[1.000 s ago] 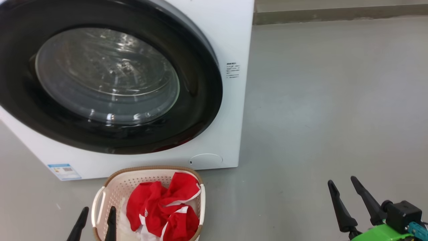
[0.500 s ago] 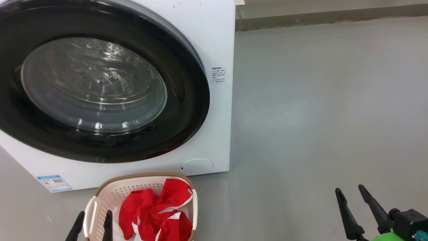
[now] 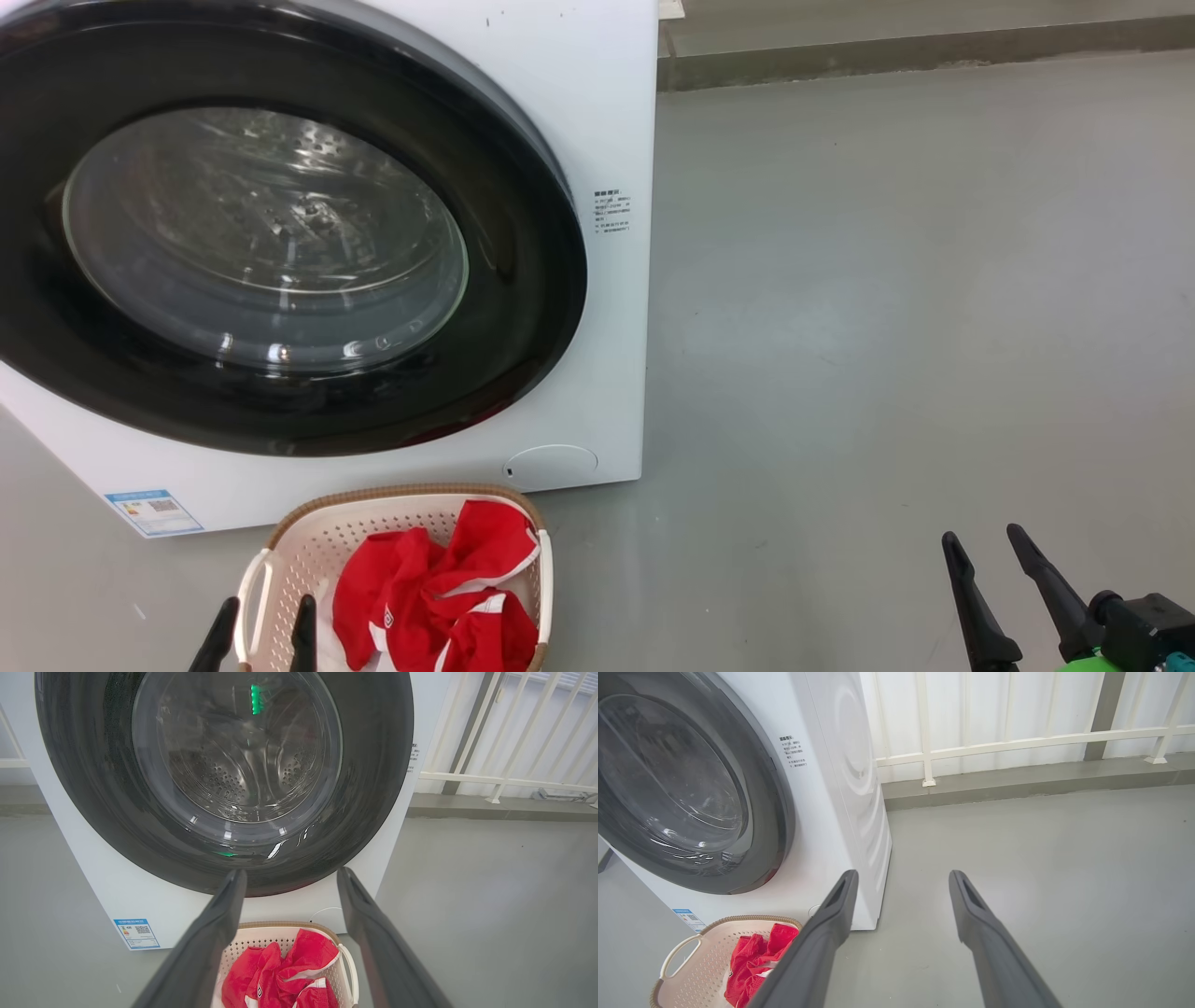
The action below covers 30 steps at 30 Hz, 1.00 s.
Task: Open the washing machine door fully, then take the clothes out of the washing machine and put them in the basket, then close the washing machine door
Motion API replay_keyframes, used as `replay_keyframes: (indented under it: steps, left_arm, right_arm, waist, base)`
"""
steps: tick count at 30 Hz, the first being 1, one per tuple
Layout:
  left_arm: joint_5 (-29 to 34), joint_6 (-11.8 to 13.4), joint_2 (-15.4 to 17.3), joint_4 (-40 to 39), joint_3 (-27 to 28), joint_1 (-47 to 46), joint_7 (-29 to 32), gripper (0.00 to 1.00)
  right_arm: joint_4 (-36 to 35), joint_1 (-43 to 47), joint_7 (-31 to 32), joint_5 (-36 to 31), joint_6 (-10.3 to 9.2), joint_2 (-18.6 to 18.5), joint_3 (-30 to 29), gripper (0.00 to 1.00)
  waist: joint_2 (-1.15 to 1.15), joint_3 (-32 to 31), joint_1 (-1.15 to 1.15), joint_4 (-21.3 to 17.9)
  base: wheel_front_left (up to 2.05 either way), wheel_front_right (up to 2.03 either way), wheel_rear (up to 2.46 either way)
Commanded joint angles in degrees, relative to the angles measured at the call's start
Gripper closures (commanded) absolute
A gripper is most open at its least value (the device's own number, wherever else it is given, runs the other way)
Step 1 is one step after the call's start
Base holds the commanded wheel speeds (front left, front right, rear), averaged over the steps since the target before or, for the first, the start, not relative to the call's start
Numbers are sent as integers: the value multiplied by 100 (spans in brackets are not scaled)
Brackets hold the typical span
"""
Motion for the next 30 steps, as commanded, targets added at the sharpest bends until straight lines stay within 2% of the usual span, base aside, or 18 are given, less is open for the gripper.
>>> replay_keyframes:
  steps: [1,3,4,11,15,20,30]
  left_arm:
    - [-59,-33,91,-166,163,-100,-52,0]
    - [-102,-33,89,-174,153,-98,-52,0]
    - [-54,0,0,-15,-24,3,0,100]
    - [-224,7,-123,296,-67,-30,84,100]
    - [-541,5,-127,299,-58,-79,168,100]
    - [-793,4,-130,311,-52,-127,232,100]
    - [-1423,1,-137,335,-34,-247,393,100]
  right_arm:
    - [-146,-70,-21,-45,-6,-124,95,0]
    - [-151,-69,-21,-47,-6,-125,93,0]
    - [-1,0,0,0,0,2,-2,100]
    - [296,-23,57,146,0,162,23,100]
    - [278,-67,138,427,0,176,-4,100]
    - [275,-112,202,650,-1,188,-24,100]
    - [258,-222,364,1203,-1,220,-78,100]
  waist:
    - [0,-2,0,2]
    - [0,-6,0,4]
    - [0,-6,0,4]
    - [0,-6,1,10]
    - [0,-17,12,25]
    - [0,-4,1,36]
    - [0,3,0,63]
  base:
    - [0,0,0]
    - [0,0,0]
    - [0,0,0]
    - [0,0,0]
    - [0,0,0]
    - [0,0,0]
    - [0,0,0]
